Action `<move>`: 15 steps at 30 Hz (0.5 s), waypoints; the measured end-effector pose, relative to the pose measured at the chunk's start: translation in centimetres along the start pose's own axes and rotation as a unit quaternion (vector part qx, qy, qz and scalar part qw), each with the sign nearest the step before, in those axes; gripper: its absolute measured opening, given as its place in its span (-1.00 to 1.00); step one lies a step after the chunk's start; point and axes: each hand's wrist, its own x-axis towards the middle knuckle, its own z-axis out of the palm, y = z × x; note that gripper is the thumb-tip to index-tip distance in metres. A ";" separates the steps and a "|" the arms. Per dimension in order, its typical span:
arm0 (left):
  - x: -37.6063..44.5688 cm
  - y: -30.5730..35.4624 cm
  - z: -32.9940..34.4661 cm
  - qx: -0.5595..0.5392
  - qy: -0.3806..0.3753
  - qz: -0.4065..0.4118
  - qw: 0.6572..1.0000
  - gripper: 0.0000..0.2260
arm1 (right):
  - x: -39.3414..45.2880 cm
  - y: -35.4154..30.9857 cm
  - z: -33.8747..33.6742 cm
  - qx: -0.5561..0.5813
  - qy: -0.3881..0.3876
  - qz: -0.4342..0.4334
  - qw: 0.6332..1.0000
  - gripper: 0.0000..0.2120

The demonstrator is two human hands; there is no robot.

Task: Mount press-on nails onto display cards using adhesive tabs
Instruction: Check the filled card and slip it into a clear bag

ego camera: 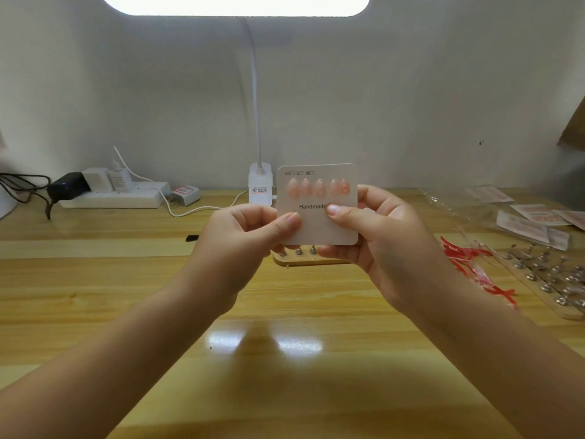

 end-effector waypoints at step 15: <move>0.4 -0.7 -0.1 0.001 -0.009 -0.053 0.999 -0.75 | 0.4 0.2 -0.3 0.008 0.017 0.034 0.999 -0.88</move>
